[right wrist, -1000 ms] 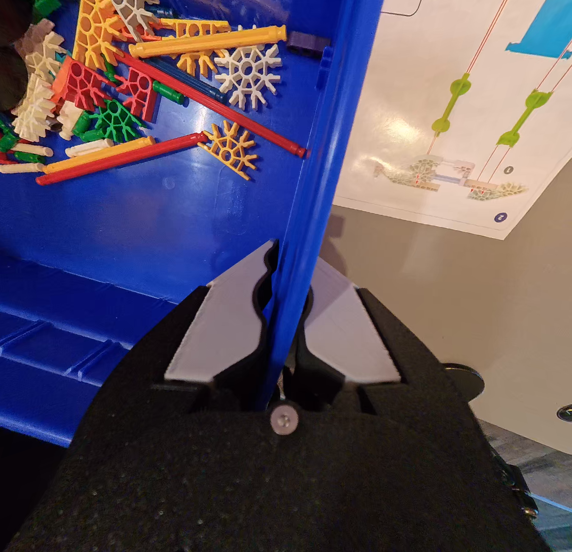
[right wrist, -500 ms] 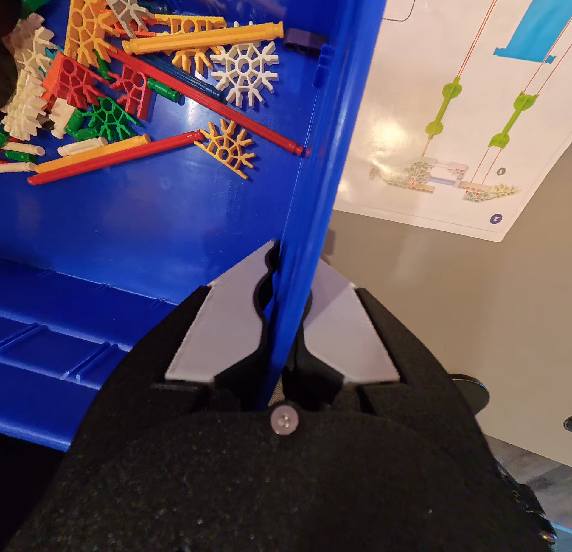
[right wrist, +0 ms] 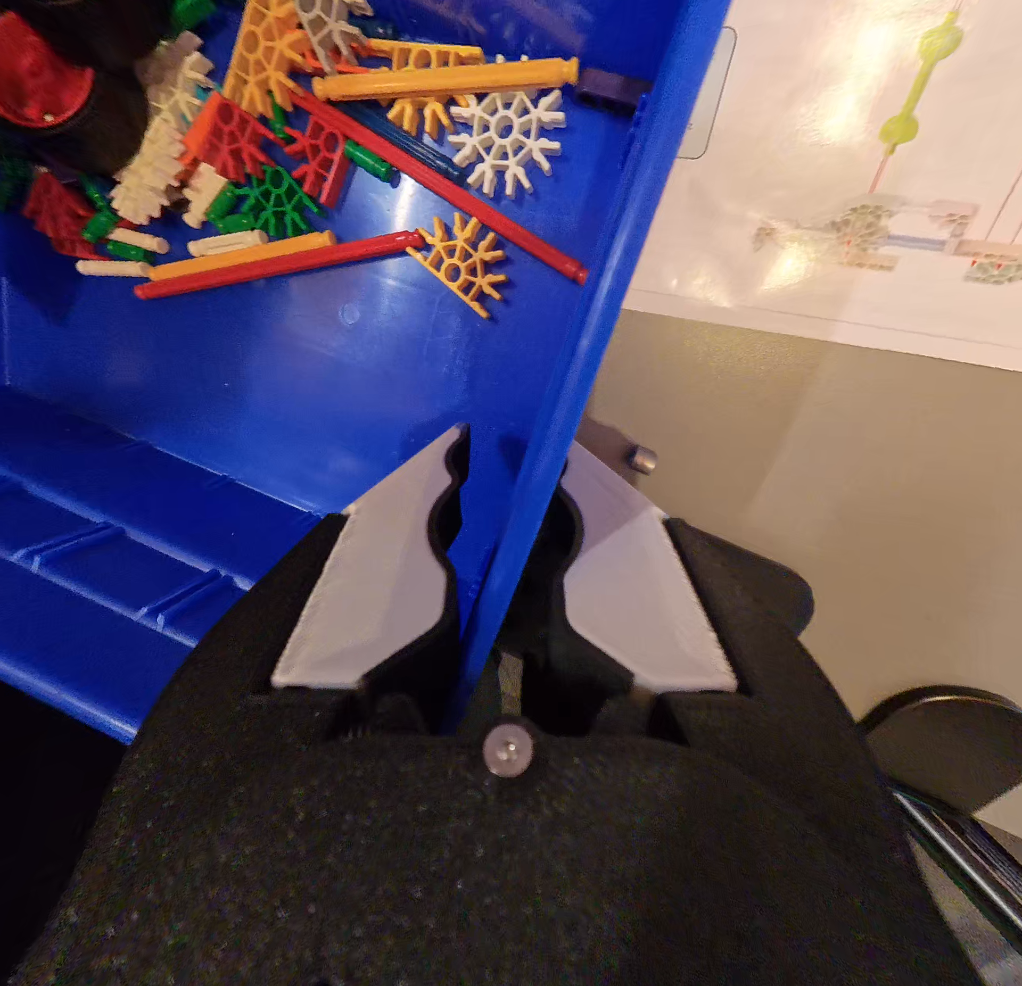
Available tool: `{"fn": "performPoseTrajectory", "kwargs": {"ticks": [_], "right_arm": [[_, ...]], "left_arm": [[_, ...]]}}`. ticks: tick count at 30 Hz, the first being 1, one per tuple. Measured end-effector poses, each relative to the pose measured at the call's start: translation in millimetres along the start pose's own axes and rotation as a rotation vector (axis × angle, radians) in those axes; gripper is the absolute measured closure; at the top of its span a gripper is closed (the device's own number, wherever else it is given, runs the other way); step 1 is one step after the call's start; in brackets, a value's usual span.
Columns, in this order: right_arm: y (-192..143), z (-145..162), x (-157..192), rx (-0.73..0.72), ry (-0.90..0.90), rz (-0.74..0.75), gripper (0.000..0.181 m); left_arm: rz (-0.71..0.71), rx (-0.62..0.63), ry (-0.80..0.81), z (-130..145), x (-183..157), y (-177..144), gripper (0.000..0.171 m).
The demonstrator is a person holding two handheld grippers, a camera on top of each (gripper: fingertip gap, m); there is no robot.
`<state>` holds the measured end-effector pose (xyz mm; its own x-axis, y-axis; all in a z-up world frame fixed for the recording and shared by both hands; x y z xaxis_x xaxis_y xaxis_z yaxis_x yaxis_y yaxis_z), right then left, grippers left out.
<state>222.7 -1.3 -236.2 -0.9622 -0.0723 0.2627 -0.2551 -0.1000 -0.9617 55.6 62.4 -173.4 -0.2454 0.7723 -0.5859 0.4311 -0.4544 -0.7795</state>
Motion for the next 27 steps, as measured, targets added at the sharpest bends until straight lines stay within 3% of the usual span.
{"fn": "performPoseTrajectory", "kwargs": {"ticks": [4, 13, 20, 23, 25, 27], "right_arm": [[-3.0, 7.7, 8.7, -0.075, 0.010, -0.120, 0.138], [-20.2, 35.7, 16.5, -0.146, 0.108, -0.294, 0.127], [-24.6, 93.1, 57.3, -0.172, 0.173, -0.489, 0.112], [-35.5, 101.1, 58.8, -0.281, 0.267, -0.638, 0.113], [-36.6, 104.8, 50.4, -0.337, 0.331, -0.704, 0.104], [-24.2, 111.0, 46.9, -0.336, 0.361, -0.784, 0.081]], "left_arm": [[0.067, 0.027, 0.018, 8.1, -7.0, -4.0, 0.171], [0.091, 0.082, 0.065, 12.6, -27.7, 5.6, 0.171], [0.147, 0.145, 0.112, 24.0, -39.5, 11.7, 0.171], [0.164, 0.166, 0.118, 26.4, -43.0, 16.5, 0.171], [0.174, 0.176, 0.132, 26.2, -44.1, 17.1, 0.171], [0.193, 0.180, 0.159, 25.1, -47.2, 16.5, 0.171]]}}
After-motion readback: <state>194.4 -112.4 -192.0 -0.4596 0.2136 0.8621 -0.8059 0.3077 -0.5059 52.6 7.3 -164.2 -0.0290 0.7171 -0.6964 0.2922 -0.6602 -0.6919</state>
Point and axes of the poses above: each gripper's, where its closed fingertips meet, y out along the fingers, z out of its underside, x = y × z across the jaws, the point moved 1 cm from there along -y, back along the fingers, and after that the axes turned 15 degrees about x, right-handed, at the moved point
